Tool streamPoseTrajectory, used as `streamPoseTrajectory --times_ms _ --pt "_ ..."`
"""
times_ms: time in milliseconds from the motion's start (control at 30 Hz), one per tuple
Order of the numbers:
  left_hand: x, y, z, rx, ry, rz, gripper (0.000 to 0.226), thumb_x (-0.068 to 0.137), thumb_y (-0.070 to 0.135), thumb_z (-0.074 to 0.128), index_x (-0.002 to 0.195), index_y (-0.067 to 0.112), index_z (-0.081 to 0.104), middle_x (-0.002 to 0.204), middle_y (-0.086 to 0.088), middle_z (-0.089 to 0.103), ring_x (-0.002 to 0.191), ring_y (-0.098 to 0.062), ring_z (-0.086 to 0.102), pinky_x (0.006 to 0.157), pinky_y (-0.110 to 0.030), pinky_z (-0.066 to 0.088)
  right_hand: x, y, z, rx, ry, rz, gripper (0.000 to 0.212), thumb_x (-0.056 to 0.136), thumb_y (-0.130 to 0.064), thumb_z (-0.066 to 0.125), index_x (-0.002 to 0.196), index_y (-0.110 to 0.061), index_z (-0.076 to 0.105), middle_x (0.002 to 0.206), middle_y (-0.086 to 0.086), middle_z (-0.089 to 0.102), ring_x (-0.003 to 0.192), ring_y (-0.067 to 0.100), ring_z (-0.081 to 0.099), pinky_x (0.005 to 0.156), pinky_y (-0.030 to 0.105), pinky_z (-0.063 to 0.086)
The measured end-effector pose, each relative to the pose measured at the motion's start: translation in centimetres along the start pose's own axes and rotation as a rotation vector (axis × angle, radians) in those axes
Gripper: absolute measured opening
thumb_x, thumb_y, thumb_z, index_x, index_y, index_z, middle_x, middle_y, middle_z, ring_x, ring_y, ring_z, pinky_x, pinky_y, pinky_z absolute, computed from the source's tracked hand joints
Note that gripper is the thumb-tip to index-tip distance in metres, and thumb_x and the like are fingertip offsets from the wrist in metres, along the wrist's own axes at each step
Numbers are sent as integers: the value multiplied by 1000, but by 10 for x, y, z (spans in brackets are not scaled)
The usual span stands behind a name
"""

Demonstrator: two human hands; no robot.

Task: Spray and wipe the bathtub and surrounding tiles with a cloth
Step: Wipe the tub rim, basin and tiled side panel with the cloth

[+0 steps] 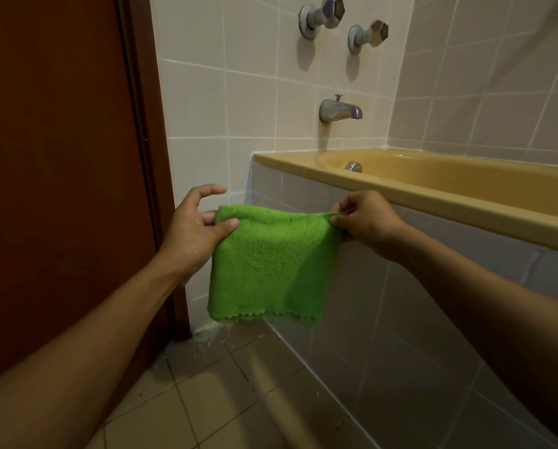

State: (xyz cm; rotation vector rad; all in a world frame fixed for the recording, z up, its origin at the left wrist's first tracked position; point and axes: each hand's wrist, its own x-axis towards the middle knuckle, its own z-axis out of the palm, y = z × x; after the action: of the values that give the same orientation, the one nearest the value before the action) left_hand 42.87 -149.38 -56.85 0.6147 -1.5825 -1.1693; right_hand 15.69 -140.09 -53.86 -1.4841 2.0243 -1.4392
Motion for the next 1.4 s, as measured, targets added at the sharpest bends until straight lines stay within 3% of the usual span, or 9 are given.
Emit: streamPoseTrajectory --times_ms 167,300,533,633,767,900,1100,1233,1400 --pt "-5 7 17 89 -31 2 77 89 3 75 151 32 39 92 -3 80 85 -20 78 70 -36 64 -8 -5 4 -333 -164 -68 23 84 -5 72 91 -27 72 89 1 70 86 21 70 81 38 61" --pt "-8 12 33 325 -213 54 94 86 8 79 157 39 26 91 -2 79 83 -13 77 79 -41 63 -25 -30 22 -53 -389 -263 40 90 -20 75 129 -21 67 115 -3 72 106 6 68 94 21 54" --pt "0 9 30 500 -308 30 108 82 17 85 160 38 14 90 -2 79 82 -15 76 78 -44 64 -29 -39 49 -137 -362 -323 9 89 -21 76 97 -16 77 87 1 76 86 12 70 82 34 58" --pt "1 9 25 436 -333 -26 88 83 14 83 153 30 32 94 -7 78 83 -18 77 78 -42 64 -30 -43 50 -188 -258 -385 3 92 -20 74 93 -18 75 86 0 74 83 11 68 77 29 54" --pt "4 8 5 466 -475 -82 40 87 11 78 125 15 66 105 -3 78 93 -15 76 86 -36 63 -24 -40 40 -26 -182 -354 9 96 -15 68 87 -17 70 79 -1 69 76 12 63 79 40 55" --pt "2 -7 -21 560 -527 -134 16 90 13 75 107 11 75 98 -3 79 90 -17 76 75 -26 60 -16 -32 16 126 -165 -322 7 96 -8 66 91 -7 71 84 3 69 81 12 62 83 41 55" --pt "6 -21 -32 506 -361 -108 8 92 18 73 95 13 78 92 -7 78 89 -21 72 83 -36 56 -10 -16 5 125 -69 -231 8 94 -12 71 93 -5 74 83 4 70 76 10 60 75 35 51" --pt "3 -17 -18 244 -205 -37 9 95 3 65 97 9 72 83 3 77 79 -7 71 74 -20 57 -14 -19 -5 178 -145 -250 9 97 -12 66 93 -9 74 82 -1 71 77 10 62 74 30 53" --pt "4 -2 -6 -144 -82 -131 12 101 9 56 110 12 64 100 -7 71 89 -20 68 84 -42 60 -16 -29 -8 393 -188 -220 14 101 -8 57 94 -6 70 88 11 64 84 22 58 78 37 52"
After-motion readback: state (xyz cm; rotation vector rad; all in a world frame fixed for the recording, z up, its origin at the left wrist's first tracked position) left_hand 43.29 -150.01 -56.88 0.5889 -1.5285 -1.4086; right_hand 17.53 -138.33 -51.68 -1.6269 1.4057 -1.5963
